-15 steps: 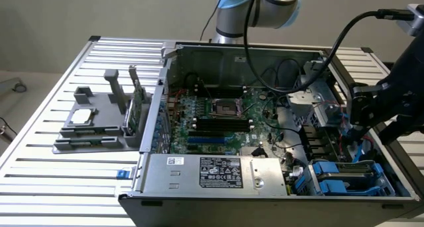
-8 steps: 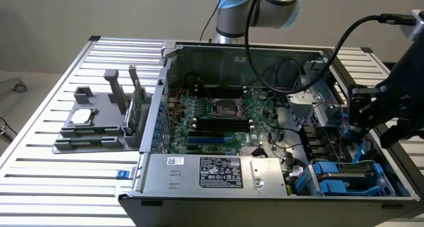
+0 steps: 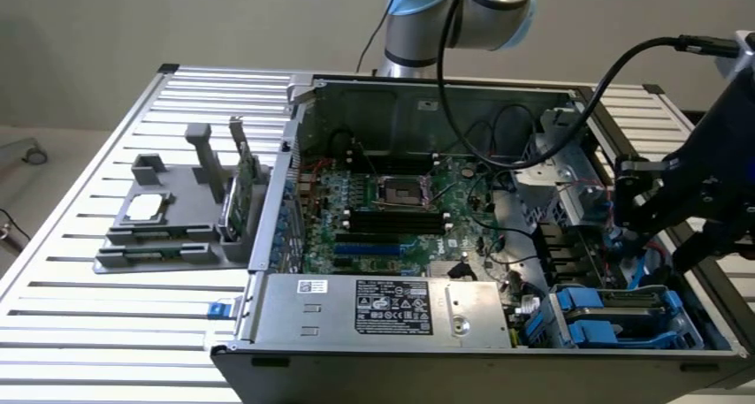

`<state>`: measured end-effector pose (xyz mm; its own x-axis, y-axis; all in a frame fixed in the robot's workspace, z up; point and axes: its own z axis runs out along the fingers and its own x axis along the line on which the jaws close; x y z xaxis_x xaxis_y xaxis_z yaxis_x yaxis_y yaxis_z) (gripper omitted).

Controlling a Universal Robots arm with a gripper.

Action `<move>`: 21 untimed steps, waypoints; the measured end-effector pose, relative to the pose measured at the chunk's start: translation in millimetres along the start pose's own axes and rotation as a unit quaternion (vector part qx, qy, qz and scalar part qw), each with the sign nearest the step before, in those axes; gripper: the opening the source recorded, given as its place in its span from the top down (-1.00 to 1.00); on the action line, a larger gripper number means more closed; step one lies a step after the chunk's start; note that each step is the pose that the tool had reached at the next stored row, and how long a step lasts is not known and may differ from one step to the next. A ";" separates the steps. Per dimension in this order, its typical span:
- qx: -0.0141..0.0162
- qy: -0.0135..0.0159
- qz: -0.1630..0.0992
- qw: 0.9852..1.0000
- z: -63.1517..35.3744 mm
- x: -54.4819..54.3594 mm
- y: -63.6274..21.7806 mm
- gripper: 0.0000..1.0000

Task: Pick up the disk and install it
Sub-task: 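Insert the first disk wire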

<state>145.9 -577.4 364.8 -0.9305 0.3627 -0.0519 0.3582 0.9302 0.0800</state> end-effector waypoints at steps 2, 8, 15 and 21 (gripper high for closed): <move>0.003 0.002 0.000 1.000 0.6 0.0 0.0 0.04; 0.010 0.002 0.000 1.000 7.7 0.7 0.3 0.04; 0.011 0.004 0.000 1.000 11.9 2.0 2.8 0.04; 0.012 0.007 0.000 1.000 12.1 2.9 5.2 0.04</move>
<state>146.0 -570.8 353.0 -0.9311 0.3628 -0.0388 0.3604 0.9311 0.0565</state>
